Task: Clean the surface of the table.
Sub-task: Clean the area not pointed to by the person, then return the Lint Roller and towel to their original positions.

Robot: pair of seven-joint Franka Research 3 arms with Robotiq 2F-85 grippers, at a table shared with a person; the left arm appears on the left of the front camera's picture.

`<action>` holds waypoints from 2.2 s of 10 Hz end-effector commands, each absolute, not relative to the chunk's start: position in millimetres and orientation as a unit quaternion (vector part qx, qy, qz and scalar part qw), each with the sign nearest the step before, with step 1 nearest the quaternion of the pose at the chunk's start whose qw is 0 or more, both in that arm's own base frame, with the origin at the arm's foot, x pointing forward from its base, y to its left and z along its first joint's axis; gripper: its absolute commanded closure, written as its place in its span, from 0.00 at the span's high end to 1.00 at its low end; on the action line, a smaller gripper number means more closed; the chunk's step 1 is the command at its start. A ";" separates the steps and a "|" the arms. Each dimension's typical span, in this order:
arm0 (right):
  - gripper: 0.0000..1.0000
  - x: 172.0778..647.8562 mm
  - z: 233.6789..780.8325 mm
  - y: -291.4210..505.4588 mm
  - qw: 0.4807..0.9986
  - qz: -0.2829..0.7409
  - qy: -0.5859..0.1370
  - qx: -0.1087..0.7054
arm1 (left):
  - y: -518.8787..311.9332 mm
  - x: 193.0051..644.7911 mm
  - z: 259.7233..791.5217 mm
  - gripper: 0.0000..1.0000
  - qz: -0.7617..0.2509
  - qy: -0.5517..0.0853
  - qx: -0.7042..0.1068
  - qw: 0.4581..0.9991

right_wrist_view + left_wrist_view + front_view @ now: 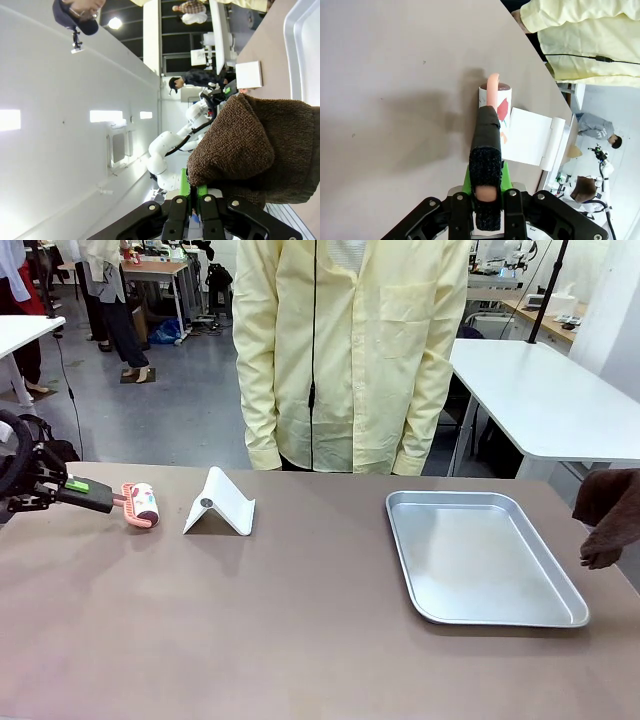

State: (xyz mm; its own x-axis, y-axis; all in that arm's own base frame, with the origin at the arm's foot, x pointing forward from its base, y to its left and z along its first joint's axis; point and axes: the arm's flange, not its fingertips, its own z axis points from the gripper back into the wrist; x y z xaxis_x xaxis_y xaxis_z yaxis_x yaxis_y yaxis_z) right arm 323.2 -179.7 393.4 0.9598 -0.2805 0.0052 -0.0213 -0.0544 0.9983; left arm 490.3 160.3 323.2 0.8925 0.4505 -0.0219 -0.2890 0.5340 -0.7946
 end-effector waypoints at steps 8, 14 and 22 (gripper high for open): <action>0.05 323.4 396.2 -181.6 0.677 -0.085 -0.108 0.723 | 209.6 309.2 417.2 0.22 -0.035 -0.048 -0.655 0.753; 0.05 323.4 396.2 -181.6 0.677 -0.085 -0.108 0.723 | 270.9 247.5 392.6 0.22 -0.017 -0.090 -0.701 0.708; 0.05 323.4 396.2 -181.6 0.677 -0.085 -0.108 0.723 | 253.9 238.2 394.0 0.22 -0.018 -0.078 -0.687 0.722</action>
